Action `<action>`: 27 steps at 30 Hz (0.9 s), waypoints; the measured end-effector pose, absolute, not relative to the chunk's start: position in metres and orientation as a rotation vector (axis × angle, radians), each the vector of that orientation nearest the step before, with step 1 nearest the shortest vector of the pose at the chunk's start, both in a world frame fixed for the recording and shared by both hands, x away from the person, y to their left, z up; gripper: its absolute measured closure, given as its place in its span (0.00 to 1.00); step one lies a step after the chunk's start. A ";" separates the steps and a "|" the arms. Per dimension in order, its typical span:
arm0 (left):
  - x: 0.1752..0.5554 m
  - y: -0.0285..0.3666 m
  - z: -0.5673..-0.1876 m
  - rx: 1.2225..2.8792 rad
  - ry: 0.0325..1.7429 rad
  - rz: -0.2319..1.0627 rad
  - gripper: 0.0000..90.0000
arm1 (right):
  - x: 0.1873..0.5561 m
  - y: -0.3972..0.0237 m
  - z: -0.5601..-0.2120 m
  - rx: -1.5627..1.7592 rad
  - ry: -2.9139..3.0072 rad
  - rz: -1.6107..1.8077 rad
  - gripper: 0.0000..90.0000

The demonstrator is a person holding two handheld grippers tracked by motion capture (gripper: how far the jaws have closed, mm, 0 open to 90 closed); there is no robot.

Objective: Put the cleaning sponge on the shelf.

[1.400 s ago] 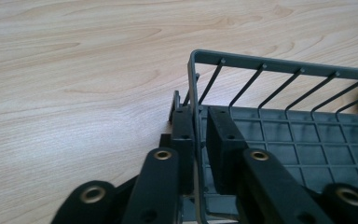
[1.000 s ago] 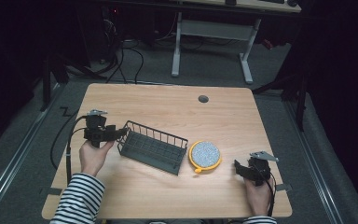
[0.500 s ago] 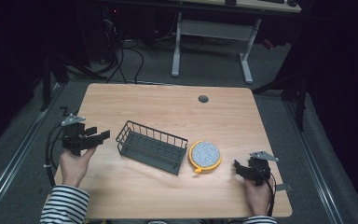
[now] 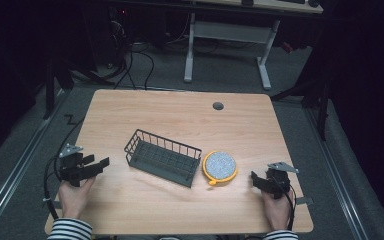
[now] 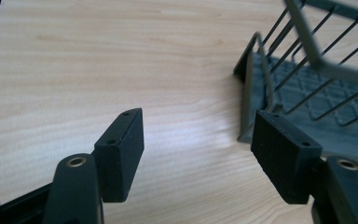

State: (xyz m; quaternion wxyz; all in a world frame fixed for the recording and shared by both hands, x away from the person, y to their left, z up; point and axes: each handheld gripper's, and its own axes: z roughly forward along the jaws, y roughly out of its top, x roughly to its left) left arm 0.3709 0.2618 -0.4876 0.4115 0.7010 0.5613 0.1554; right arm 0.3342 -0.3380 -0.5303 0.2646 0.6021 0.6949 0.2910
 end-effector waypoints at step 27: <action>0.362 0.239 -0.537 1.889 1.472 0.636 0.34 | 0.349 -0.318 -0.501 1.586 2.045 0.953 0.32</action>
